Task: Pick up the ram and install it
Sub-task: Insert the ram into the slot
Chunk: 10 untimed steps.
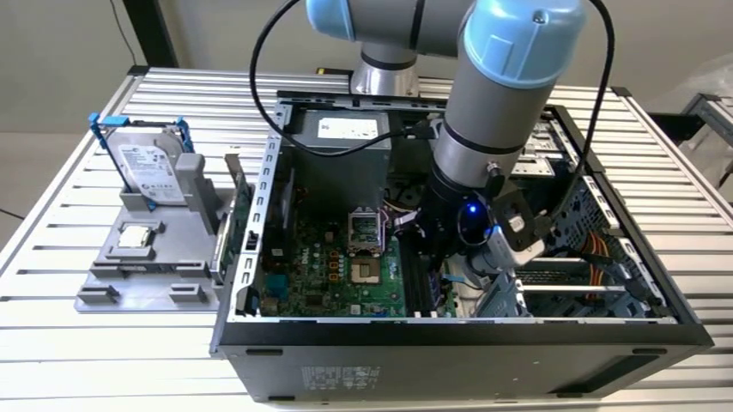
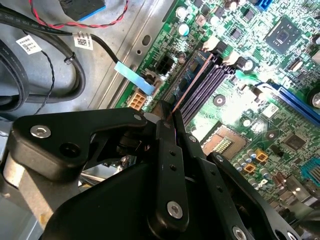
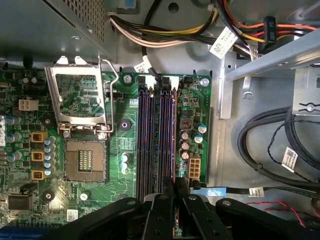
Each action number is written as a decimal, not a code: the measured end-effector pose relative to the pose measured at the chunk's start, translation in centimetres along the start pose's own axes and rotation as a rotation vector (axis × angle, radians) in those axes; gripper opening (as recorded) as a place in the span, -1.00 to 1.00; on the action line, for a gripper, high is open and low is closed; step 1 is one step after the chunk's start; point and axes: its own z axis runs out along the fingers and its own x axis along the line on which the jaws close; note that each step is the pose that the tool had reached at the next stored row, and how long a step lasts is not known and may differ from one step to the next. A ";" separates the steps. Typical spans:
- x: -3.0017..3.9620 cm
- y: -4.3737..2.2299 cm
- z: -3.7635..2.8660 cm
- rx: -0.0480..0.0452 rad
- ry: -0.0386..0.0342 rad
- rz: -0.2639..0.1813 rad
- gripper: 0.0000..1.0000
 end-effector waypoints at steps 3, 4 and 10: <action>0.02 0.06 0.01 0.0000 -0.0013 0.000 -1.00; 0.03 0.07 0.01 0.0000 -0.0016 0.000 -1.00; 0.17 0.07 0.00 0.0000 -0.0058 0.006 -1.00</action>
